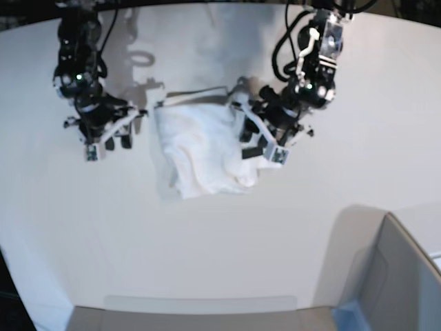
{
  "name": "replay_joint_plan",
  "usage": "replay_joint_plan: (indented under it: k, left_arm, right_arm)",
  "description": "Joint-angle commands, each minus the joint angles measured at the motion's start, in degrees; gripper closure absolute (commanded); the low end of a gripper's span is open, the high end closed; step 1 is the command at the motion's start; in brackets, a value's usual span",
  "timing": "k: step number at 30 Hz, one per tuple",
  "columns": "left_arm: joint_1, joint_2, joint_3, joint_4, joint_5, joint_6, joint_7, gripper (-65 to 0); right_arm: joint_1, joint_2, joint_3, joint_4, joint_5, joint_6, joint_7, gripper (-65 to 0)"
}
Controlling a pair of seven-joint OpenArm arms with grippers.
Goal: Layout the t-shirt on the table in an organized manner, then fold the t-shirt properly
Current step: 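Press and smooth the bundle's side with the left gripper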
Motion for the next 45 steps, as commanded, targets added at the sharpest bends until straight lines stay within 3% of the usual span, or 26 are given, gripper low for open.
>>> replay_joint_plan:
  k: [1, 10, 21, 28, 37, 40, 45]
  left_arm:
    - [-0.8, 0.1, -0.2, 0.9, -0.7, -0.3, -1.0, -26.5]
    - [-1.0, 0.0, -5.1, 0.7, -0.7, -0.3, -1.0, -26.5]
    - [-0.6, 0.0, -4.5, 0.7, -1.0, -0.6, -1.0, -26.4]
    - [-1.1, -1.6, 3.2, -1.1, -0.7, -0.5, -1.0, -26.4]
    - [-2.6, -1.5, 0.2, -5.3, -0.9, -0.4, -1.0, -25.6]
    - [-2.6, -1.5, 0.1, -5.3, -1.0, -0.4, -1.0, -18.5]
    - [-2.6, -1.3, 0.1, -3.9, -1.0, -0.4, -1.0, 0.0]
  right_arm:
    - [0.1, 0.4, 0.1, 1.2, 0.0, 0.1, 1.1, -24.2]
    - [-0.5, 0.4, 0.1, 1.2, 0.0, 0.1, 1.1, -24.2]
    - [-0.1, 0.4, 0.1, 1.1, 0.0, 0.2, 1.1, -24.2]
    - [-0.1, 0.4, 0.0, 1.1, 0.0, 0.2, 1.1, -24.2]
    - [-0.3, 0.4, 0.0, 1.1, -0.1, 0.2, 1.1, -24.2]
    - [-0.3, 0.4, 0.0, 1.1, -0.1, 0.2, 1.1, -24.2]
    - [-0.2, 0.4, 0.0, 1.1, -0.1, 0.2, 1.1, -24.2]
